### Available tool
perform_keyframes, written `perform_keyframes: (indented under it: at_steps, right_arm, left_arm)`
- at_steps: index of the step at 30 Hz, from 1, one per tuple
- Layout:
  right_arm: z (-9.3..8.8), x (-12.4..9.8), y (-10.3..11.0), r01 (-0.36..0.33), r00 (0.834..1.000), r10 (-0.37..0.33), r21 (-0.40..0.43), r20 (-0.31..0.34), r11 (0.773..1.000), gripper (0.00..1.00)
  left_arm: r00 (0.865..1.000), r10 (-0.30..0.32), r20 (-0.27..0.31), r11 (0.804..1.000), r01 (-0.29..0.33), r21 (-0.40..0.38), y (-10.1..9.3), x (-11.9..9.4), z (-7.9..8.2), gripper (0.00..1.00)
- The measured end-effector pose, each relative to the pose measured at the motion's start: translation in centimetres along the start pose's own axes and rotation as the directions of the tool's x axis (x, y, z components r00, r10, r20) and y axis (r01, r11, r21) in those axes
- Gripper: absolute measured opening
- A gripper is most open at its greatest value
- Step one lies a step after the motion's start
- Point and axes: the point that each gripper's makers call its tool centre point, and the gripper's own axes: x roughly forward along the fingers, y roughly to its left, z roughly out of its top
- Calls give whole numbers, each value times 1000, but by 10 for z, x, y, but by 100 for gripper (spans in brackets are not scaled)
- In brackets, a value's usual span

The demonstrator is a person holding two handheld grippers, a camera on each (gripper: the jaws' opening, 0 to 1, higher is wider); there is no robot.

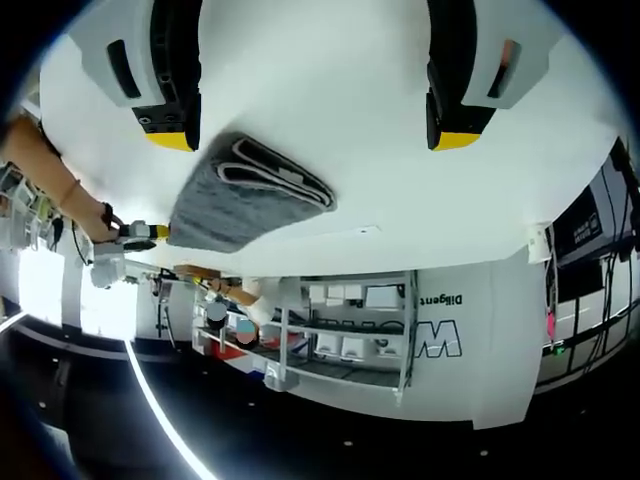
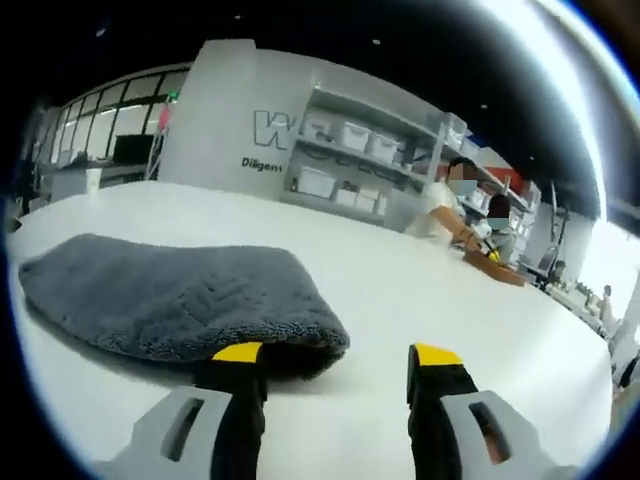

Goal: Open the folded towel by lifting each exposed corner and separating the folded layers until the towel lies flat within the target outline without major curled edges

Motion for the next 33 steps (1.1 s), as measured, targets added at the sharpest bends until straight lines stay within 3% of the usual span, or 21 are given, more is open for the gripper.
perform_keyframes:
  at_steps: [7,13,19,23,28,33]
  right_arm:
    - [-9,4,5,-56,995,55,-17,-86,998,80]
    - [-1,5,8,-90,992,87,-35,-95,995,99]
    - [-1,-4,18,-144,982,138,-40,-126,989,99]
    - [4,-7,23,-176,978,168,-55,-126,983,99]
    - [-1,-15,31,-213,965,187,-138,-182,967,99]
    - [11,-34,41,-273,957,253,-143,-144,951,99]
  left_arm:
    - [1000,-4,12,1000,4,6,-1,-2,5,92]
    - [1000,-11,23,1000,11,2,-3,-4,8,92]
    - [1000,3,30,1000,-2,-15,1,-5,10,92]
    - [999,-34,33,999,35,-35,-7,-4,13,92]
    - [999,-32,4,999,32,34,-11,-2,17,93]
    - [999,-45,11,997,45,61,-9,-7,26,94]
